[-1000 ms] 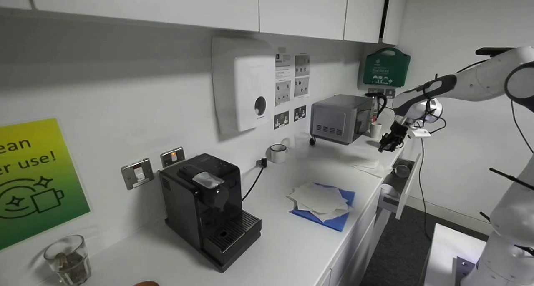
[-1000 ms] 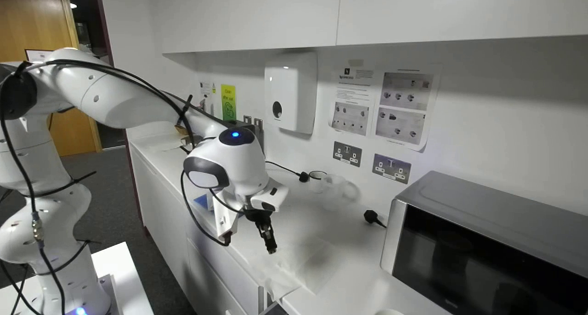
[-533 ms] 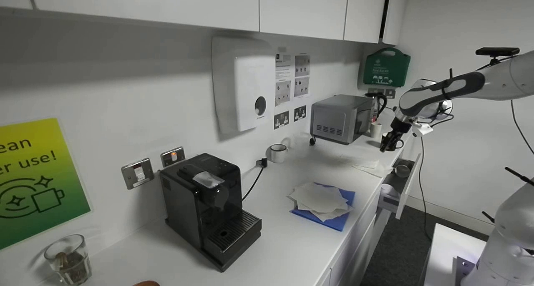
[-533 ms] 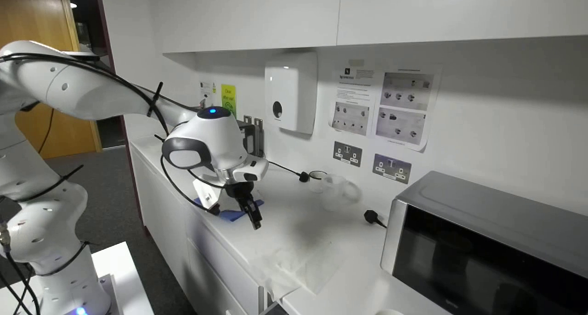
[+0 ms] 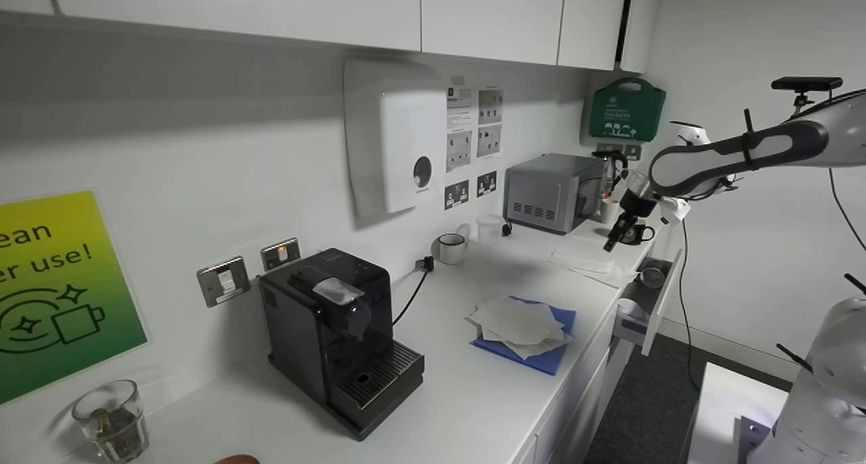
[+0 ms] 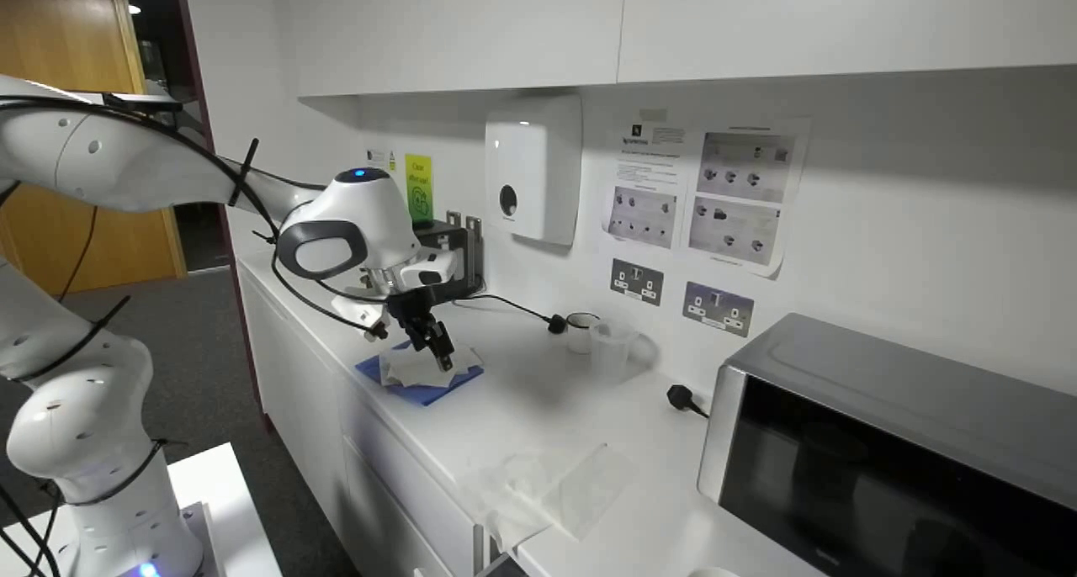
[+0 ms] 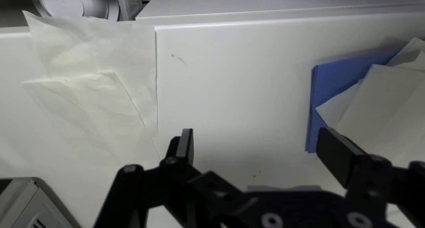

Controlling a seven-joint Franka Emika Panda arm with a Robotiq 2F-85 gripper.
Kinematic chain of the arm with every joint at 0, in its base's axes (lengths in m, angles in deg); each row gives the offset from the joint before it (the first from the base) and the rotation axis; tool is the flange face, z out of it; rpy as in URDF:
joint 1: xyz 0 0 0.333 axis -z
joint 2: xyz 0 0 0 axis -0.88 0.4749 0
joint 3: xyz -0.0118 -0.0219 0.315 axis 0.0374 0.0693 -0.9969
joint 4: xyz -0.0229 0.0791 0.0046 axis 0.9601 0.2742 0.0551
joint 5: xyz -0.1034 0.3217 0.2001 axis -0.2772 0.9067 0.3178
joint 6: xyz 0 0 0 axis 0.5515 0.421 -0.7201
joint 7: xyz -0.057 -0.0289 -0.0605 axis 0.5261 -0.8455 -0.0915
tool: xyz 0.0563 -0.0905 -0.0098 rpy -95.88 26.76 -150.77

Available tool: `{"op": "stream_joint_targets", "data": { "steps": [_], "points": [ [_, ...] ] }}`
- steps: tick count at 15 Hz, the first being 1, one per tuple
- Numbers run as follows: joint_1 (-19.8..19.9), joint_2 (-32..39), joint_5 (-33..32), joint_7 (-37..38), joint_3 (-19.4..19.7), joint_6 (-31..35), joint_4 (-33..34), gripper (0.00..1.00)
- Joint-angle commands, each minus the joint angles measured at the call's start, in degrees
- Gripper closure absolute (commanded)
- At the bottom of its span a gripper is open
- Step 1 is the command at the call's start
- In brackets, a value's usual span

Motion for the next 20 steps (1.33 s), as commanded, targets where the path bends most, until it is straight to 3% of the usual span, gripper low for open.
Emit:
{"op": "stream_joint_targets", "data": {
  "steps": [1, 5, 10, 20],
  "points": [
    [-2.3, -2.9, -2.2, 5.2, -2.1, -0.9, -0.7, 0.00],
    [-4.0, -3.1, -2.3, 10.9, -5.1, -2.1, 0.1, 0.00],
    [-5.4, -1.7, -2.1, 17.5, -7.9, -9.2, 2.4, 0.00],
    [-6.1, -1.7, -1.3, 16.4, -7.0, -8.6, 1.5, 0.00]
  ]
}}
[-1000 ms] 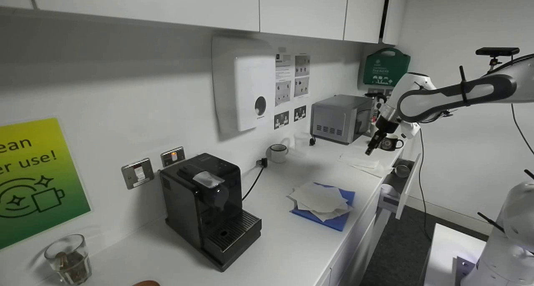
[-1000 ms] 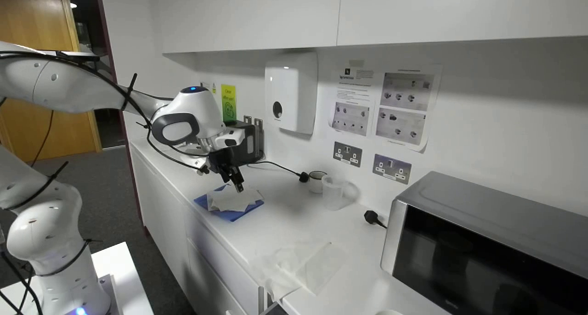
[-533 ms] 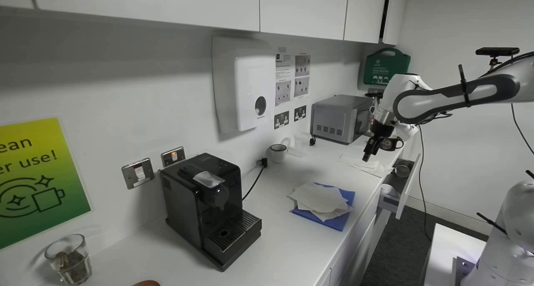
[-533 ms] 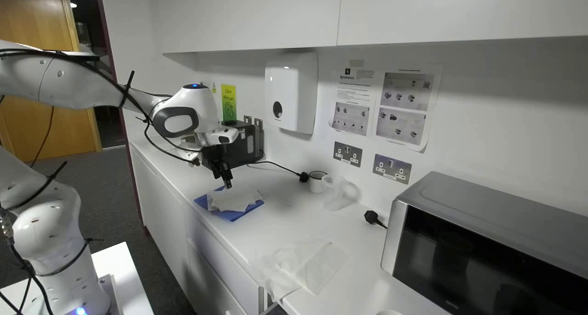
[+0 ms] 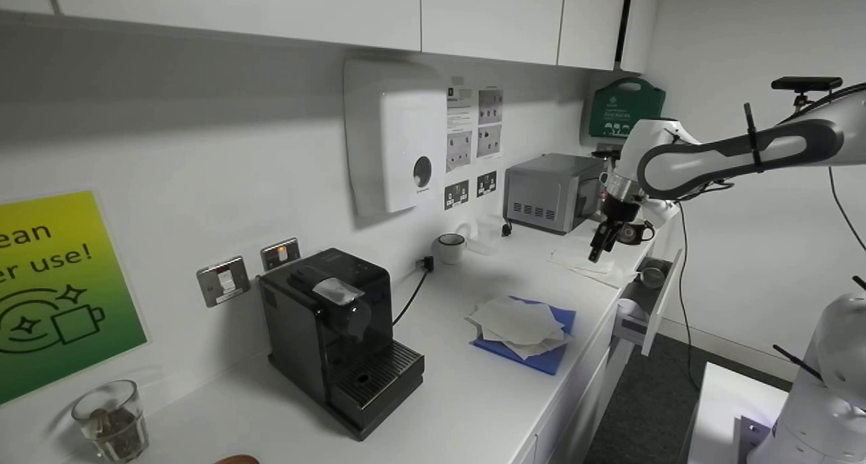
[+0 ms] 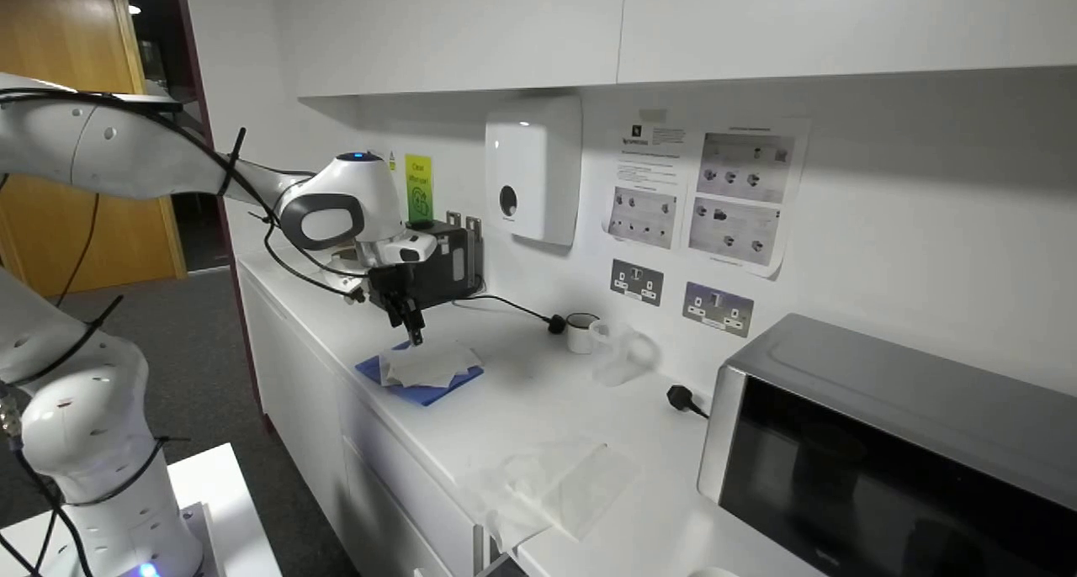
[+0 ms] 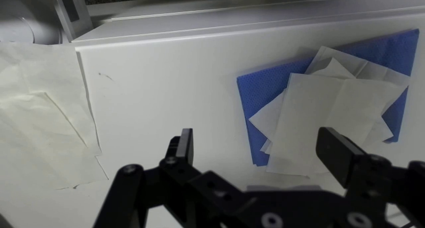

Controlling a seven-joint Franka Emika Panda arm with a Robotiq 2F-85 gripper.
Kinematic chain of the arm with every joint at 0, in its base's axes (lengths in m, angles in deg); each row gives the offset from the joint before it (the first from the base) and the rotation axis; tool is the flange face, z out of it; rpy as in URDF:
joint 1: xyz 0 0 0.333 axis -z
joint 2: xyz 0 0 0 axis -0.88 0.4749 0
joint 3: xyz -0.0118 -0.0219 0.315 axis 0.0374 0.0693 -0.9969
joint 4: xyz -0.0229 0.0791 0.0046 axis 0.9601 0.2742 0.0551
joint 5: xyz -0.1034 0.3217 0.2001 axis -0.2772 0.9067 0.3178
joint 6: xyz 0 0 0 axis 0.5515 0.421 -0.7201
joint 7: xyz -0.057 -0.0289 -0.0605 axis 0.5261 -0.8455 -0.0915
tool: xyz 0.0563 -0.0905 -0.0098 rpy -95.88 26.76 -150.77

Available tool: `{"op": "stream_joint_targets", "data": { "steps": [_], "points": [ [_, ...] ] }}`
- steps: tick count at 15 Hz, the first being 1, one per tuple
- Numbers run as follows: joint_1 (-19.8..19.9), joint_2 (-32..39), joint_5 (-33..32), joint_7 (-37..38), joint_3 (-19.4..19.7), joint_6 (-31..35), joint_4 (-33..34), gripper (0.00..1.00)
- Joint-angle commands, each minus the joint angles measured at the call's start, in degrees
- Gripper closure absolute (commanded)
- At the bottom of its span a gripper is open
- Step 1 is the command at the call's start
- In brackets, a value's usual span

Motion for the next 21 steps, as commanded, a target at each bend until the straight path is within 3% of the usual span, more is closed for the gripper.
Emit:
{"op": "stream_joint_targets", "data": {
  "steps": [1, 5, 10, 15, 21],
  "points": [
    [-1.0, 0.2, -0.5, 0.4, 0.9, -0.2, 0.2, 0.00],
    [-3.7, 2.8, 0.4, -1.2, 0.1, -1.3, 2.5, 0.00],
    [-8.6, 8.7, -1.6, -1.1, -4.4, -4.6, 7.8, 0.00],
    [-11.0, 15.2, -11.0, -2.4, -9.7, -9.1, 14.7, 0.00],
    [-12.8, 20.1, -17.5, -11.9, -10.3, -8.1, 18.2, 0.00]
  ]
}}
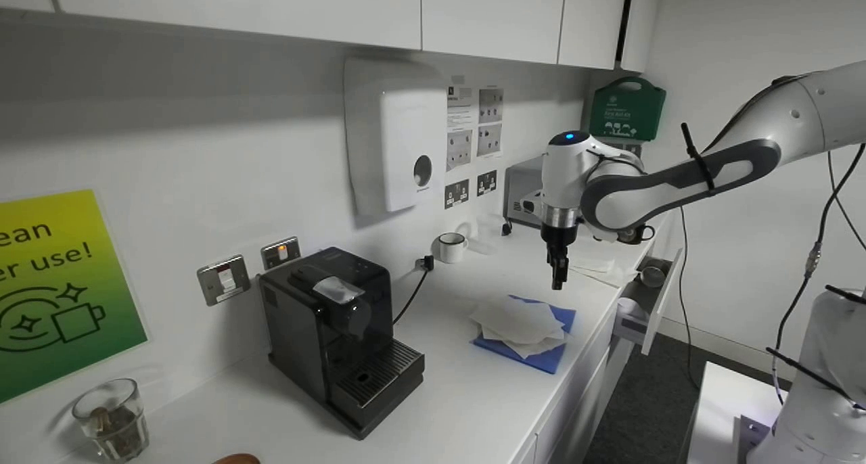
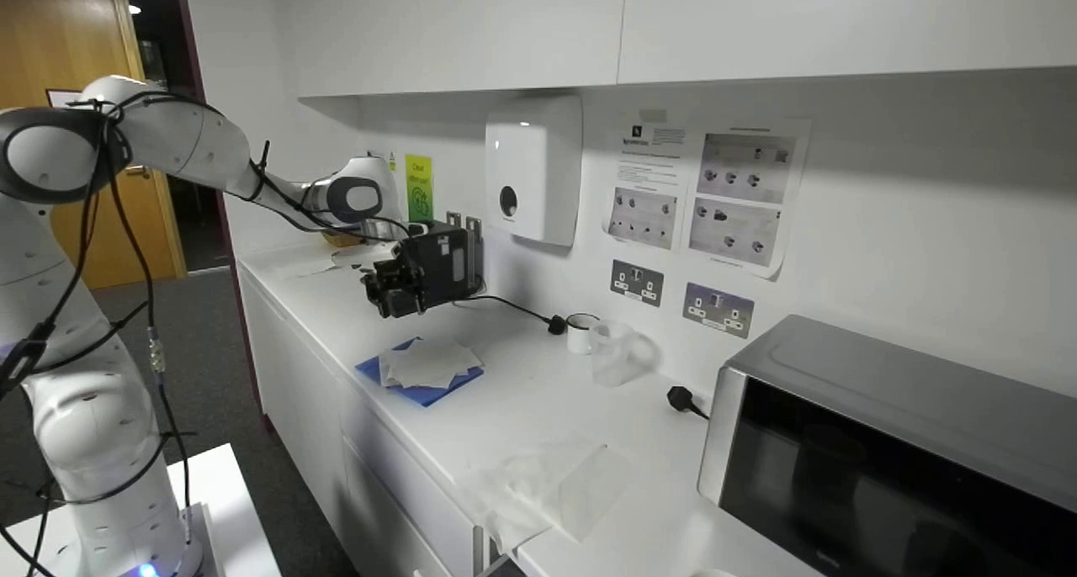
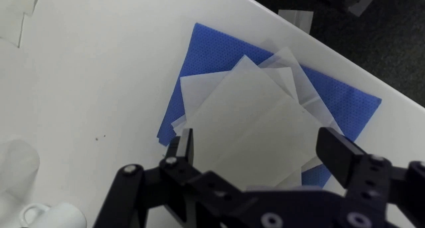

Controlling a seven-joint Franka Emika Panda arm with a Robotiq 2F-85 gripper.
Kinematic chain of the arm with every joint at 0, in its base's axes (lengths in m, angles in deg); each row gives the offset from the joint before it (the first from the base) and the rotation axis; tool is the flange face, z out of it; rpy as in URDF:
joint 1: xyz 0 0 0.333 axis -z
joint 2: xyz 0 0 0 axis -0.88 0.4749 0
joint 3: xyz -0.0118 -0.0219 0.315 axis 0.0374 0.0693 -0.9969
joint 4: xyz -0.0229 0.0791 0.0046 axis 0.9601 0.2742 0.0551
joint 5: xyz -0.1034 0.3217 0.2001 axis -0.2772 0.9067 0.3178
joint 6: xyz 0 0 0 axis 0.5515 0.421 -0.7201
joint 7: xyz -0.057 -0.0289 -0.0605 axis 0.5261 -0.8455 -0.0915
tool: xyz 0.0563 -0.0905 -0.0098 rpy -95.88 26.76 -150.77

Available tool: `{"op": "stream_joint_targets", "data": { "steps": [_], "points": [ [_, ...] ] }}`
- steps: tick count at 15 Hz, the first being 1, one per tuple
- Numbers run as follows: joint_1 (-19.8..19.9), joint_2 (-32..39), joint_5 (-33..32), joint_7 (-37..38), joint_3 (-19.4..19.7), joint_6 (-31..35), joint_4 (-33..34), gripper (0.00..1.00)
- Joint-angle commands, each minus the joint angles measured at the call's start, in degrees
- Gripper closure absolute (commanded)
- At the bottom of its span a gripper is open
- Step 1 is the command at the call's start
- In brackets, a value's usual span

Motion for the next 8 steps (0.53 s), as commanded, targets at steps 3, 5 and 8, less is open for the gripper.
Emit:
{"op": "stream_joint_targets", "data": {
  "steps": [3, 5, 8],
  "points": [
    [-0.5, 3.9, -0.5, -9.6, 1.3, 2.0, 1.9, 0.00],
    [-0.5, 4.7, 0.8, -12.3, 1.6, 3.8, 1.1, 0.00],
    [-0.6, 6.3, 1.5, -14.3, 1.5, 5.7, 0.9, 0.00]
  ]
}}
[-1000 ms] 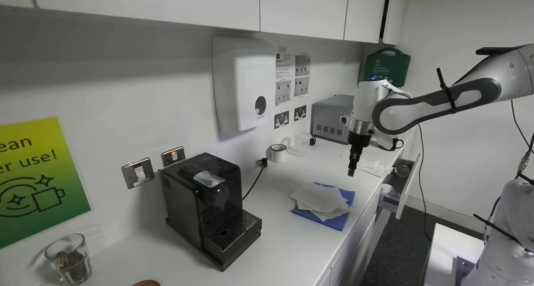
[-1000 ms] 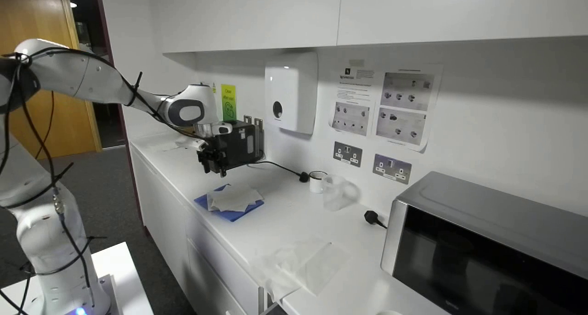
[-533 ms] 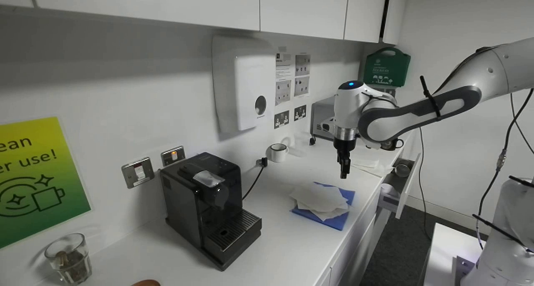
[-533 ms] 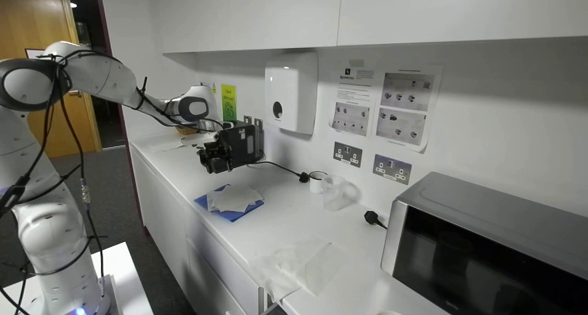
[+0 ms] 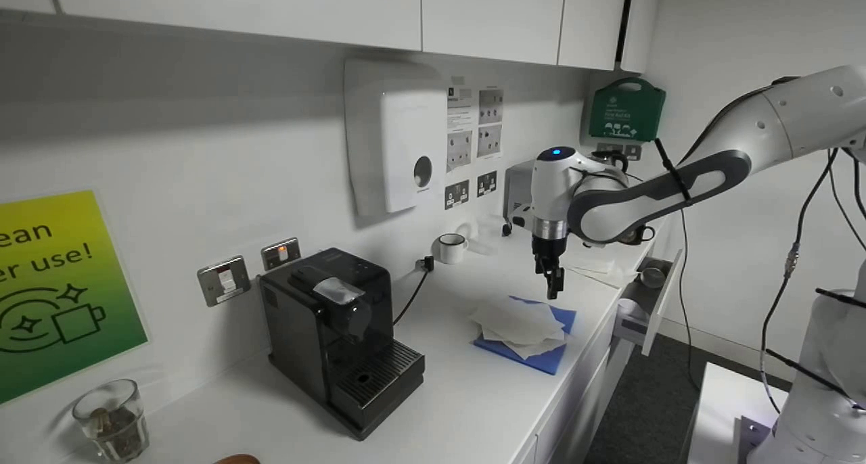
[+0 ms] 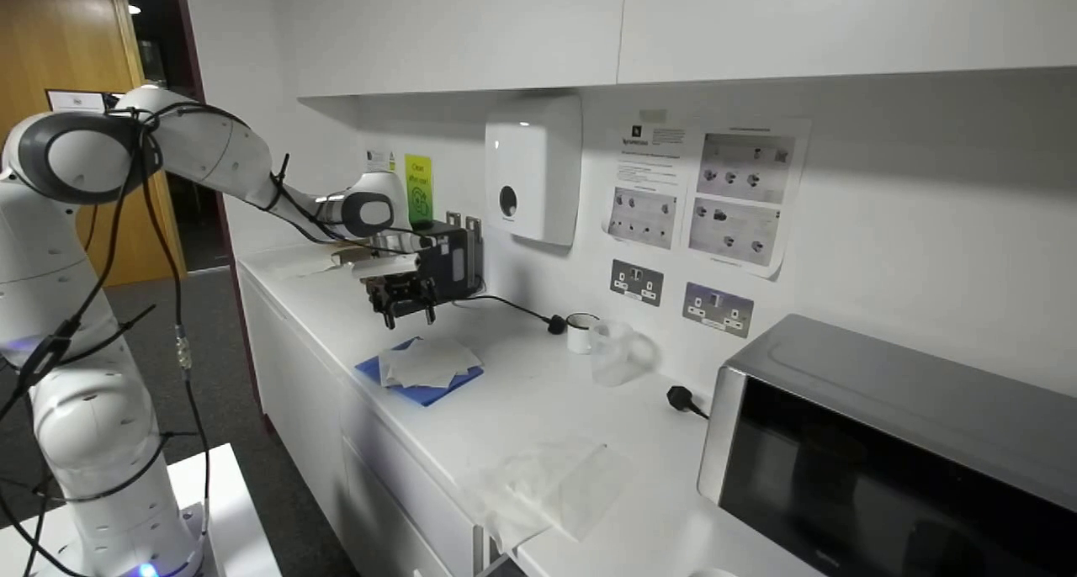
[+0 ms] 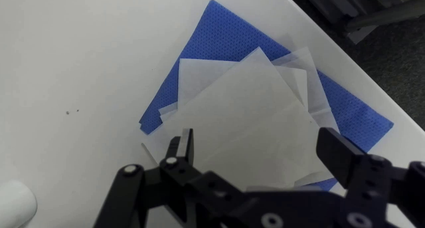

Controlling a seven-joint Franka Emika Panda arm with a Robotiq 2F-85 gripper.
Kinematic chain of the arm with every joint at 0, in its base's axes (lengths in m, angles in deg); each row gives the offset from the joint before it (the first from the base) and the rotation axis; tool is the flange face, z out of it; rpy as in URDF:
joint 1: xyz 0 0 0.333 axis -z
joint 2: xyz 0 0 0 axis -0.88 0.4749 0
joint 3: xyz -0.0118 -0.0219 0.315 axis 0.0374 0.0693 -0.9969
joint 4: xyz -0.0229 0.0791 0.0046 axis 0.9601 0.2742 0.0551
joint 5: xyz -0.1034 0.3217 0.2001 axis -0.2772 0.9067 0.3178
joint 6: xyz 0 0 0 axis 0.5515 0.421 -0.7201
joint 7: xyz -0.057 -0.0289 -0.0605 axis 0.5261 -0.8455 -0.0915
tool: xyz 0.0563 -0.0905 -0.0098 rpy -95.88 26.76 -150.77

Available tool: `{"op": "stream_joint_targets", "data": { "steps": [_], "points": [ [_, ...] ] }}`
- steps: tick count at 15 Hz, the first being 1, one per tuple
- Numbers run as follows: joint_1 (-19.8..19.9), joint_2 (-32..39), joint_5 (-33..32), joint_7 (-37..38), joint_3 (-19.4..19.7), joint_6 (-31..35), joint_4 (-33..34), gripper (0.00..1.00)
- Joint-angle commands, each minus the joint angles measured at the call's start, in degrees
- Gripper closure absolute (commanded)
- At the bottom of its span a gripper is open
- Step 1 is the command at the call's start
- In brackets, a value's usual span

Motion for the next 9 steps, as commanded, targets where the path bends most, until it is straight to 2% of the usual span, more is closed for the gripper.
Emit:
{"op": "stream_joint_targets", "data": {
  "steps": [1, 9],
  "points": [
    [-0.5, 2.0, 1.6, -3.9, 0.6, 2.7, 0.3, 0.00],
    [-0.3, 3.5, 0.8, -1.8, 0.1, 2.3, 0.1, 0.00]
  ]
}}
